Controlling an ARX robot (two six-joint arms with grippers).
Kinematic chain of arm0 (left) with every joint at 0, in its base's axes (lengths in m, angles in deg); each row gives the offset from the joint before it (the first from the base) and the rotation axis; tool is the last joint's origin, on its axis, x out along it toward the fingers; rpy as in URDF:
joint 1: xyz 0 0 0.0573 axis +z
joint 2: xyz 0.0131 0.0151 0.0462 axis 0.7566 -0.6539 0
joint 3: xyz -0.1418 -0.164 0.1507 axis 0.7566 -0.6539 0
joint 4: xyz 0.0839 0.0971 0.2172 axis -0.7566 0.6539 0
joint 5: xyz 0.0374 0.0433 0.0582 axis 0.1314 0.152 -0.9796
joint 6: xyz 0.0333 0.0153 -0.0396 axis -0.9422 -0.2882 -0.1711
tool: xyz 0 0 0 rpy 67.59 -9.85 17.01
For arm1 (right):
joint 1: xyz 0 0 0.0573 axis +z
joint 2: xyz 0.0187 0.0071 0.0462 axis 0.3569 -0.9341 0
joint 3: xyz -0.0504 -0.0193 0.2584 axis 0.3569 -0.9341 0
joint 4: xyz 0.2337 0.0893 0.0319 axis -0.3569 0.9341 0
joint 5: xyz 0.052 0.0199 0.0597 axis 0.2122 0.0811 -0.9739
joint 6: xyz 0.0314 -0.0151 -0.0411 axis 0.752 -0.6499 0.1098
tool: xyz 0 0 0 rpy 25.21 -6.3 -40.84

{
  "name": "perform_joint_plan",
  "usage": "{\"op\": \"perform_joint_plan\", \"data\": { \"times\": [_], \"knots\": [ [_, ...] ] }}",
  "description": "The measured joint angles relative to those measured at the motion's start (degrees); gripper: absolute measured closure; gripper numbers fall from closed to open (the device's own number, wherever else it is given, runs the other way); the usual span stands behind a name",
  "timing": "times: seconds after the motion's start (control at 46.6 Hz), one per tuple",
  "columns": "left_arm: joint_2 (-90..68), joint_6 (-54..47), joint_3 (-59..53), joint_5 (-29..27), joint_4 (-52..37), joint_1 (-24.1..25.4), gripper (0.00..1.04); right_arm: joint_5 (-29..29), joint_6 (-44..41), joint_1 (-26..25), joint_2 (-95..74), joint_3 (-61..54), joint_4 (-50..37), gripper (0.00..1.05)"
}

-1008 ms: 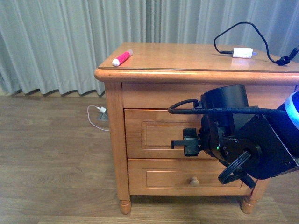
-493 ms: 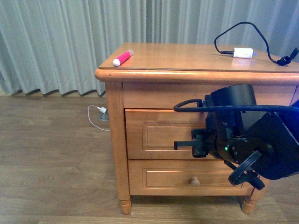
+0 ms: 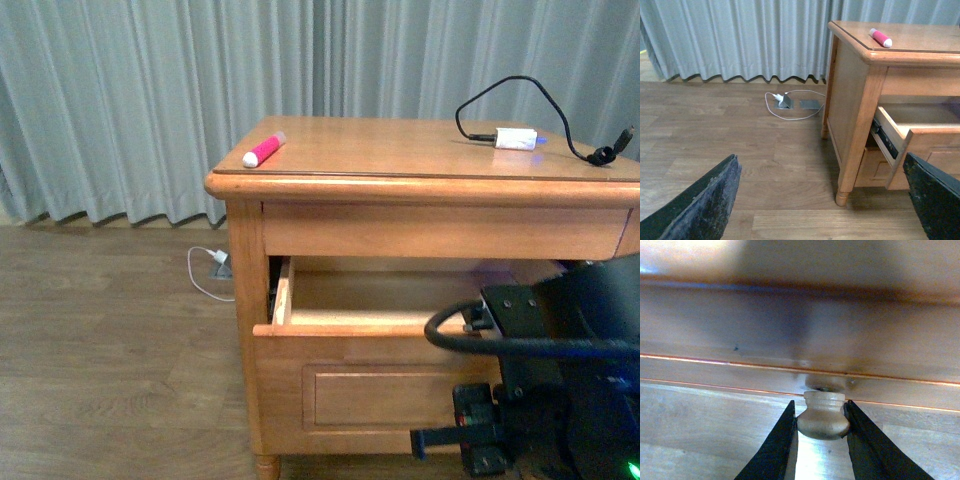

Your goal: Place pink marker in drawer with both arms

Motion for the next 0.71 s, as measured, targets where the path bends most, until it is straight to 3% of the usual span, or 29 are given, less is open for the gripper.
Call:
{"op": "perform_joint_plan", "data": {
  "times": [0.279,0.472,0.708],
  "knots": [
    [0.0,0.0,0.0,0.0,0.0,0.0,0.06,0.1,0.7,-1.2,5.2,-7.7,-0.2,0.46],
    [0.0,0.0,0.0,0.0,0.0,0.0,0.06,-5.2,3.1,-1.6,26.3,-16.1,8.3,0.08],
    [0.0,0.0,0.0,0.0,0.0,0.0,0.06,-9.1,3.0,-4.1,55.8,-19.6,26.1,0.08]
  ]
}}
